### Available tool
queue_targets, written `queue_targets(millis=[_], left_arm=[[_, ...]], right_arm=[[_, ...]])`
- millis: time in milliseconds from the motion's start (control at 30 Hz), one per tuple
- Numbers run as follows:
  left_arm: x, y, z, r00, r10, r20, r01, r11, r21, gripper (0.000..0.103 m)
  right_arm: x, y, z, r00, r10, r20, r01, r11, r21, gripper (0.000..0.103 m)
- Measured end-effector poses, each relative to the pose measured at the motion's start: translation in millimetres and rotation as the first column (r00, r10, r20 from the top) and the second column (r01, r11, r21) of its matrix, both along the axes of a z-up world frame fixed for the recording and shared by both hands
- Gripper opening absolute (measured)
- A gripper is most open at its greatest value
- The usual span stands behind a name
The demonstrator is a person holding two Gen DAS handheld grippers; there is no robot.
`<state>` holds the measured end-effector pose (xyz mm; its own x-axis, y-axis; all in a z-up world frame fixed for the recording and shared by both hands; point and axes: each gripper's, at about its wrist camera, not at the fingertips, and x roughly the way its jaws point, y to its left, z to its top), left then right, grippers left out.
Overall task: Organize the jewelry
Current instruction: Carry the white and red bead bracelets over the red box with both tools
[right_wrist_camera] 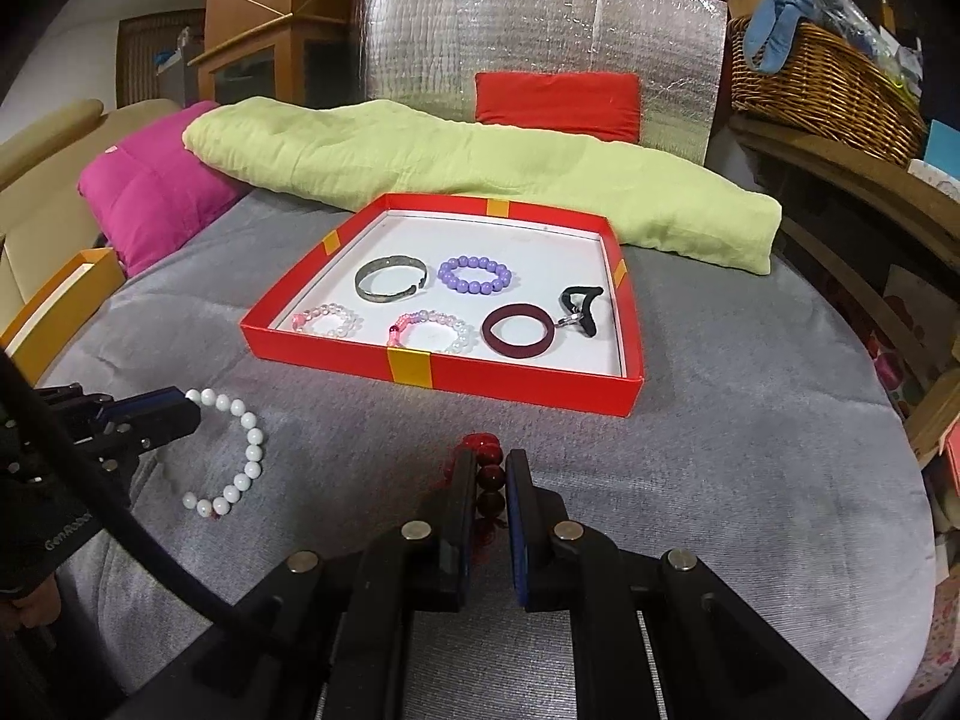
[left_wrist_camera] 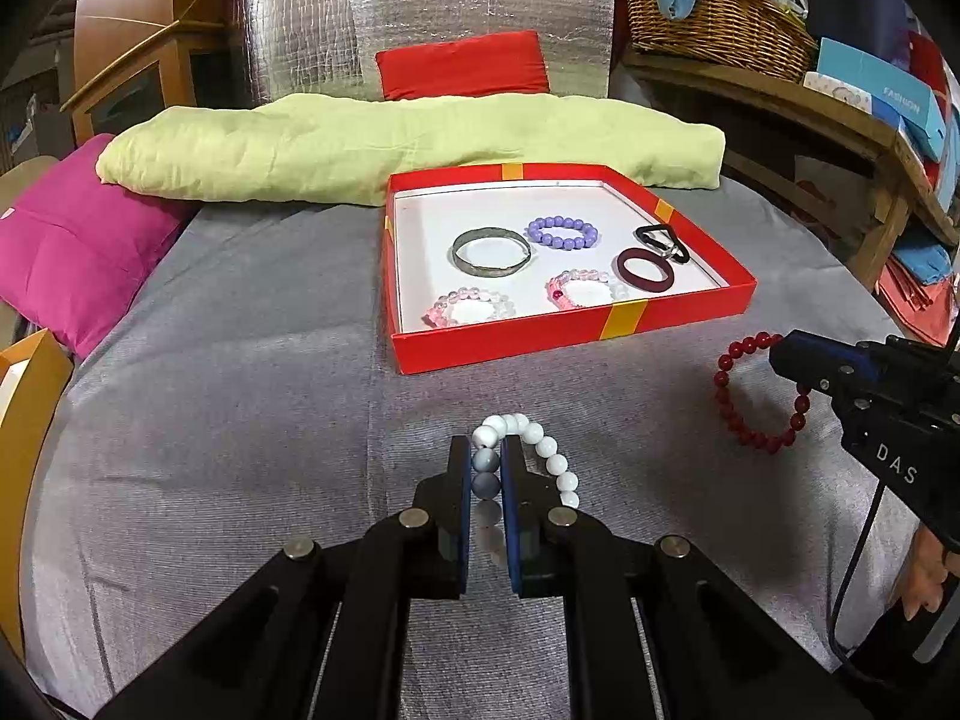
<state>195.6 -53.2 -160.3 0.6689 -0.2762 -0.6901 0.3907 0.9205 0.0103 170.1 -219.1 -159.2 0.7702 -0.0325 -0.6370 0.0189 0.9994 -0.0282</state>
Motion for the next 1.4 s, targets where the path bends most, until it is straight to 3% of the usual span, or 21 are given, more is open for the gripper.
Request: queue_targets(millis=[267, 600, 933, 1200, 1400], left_arm=[[-2, 1, 3, 1.0, -0.002, 0.011, 0.002, 1.0, -0.013, 0.01], [-2, 8, 13, 0.999, 0.024, 0.032, -0.023, 0.998, -0.053, 0.01], [-5, 10, 22, 0.998, 0.015, 0.062, -0.011, 0.997, -0.071, 0.01], [-6, 8, 23, 0.998, 0.004, 0.057, 0.0, 0.997, -0.072, 0.01], [-6, 9, 26, 0.998, 0.005, 0.057, 0.0, 0.996, -0.091, 0.01]], right_arm=[[-1, -4, 3, 1.0, -0.006, 0.007, 0.005, 0.999, 0.035, 0.011], [-1, -14, 11, 1.0, 0.009, 0.024, -0.013, 0.986, 0.164, 0.011], [2, -49, 9, 1.0, -0.009, 0.001, 0.008, 0.907, 0.42, 0.011], [5, -76, 1, 0.997, -0.061, -0.037, 0.071, 0.868, 0.492, 0.011], [0, -79, 10, 0.998, -0.06, -0.004, 0.054, 0.854, 0.518, 0.011]])
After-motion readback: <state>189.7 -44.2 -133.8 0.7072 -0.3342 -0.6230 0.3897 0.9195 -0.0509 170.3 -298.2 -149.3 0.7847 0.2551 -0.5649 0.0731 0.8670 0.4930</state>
